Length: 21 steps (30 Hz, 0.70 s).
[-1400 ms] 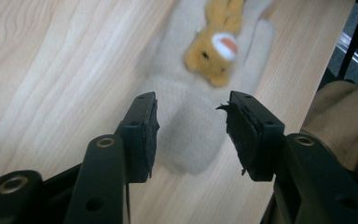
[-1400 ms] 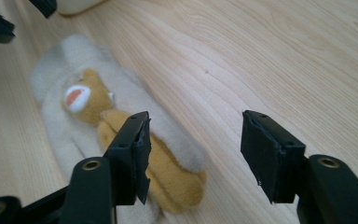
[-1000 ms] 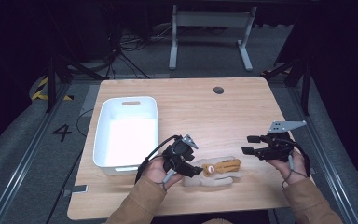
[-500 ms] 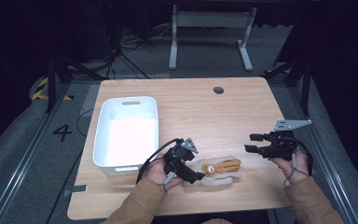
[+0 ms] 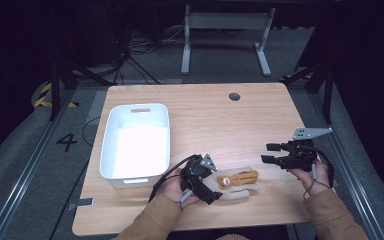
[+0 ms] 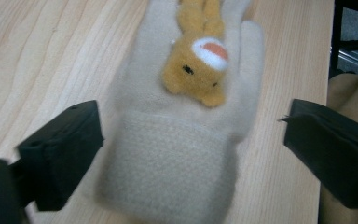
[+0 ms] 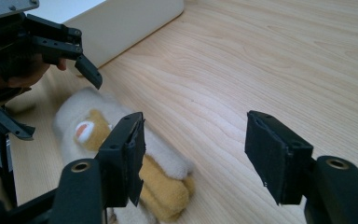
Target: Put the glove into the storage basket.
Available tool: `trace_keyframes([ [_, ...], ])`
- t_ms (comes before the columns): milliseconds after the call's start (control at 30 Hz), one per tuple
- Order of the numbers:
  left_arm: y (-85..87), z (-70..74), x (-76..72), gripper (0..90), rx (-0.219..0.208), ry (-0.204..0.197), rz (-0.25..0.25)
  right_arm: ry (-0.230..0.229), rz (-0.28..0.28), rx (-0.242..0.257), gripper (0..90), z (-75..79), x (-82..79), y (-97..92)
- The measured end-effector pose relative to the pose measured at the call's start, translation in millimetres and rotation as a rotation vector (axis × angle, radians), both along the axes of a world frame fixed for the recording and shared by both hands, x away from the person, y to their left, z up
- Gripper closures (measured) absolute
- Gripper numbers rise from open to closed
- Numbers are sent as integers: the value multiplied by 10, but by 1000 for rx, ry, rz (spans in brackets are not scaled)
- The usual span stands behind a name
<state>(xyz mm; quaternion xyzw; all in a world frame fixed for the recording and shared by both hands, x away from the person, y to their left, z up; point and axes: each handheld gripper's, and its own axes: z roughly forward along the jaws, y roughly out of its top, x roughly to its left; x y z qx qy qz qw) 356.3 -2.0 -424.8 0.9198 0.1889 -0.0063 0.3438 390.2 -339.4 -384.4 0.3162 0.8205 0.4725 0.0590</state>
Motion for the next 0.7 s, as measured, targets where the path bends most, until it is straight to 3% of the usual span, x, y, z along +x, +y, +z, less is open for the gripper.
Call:
trace_keyframes([
  [333, -41, -123, 26, 0, -14, -10, -4, 8, 10, 3, 381, -16, 13, 12],
  [467, -82, -169, 27, 0, 2, -35, -21, 7, 13, 2, 381, -18, 9, 25],
  [700, -153, -271, 58, 0, 49, -32, -33, 12, 21, -5, 381, -32, 11, 42],
])
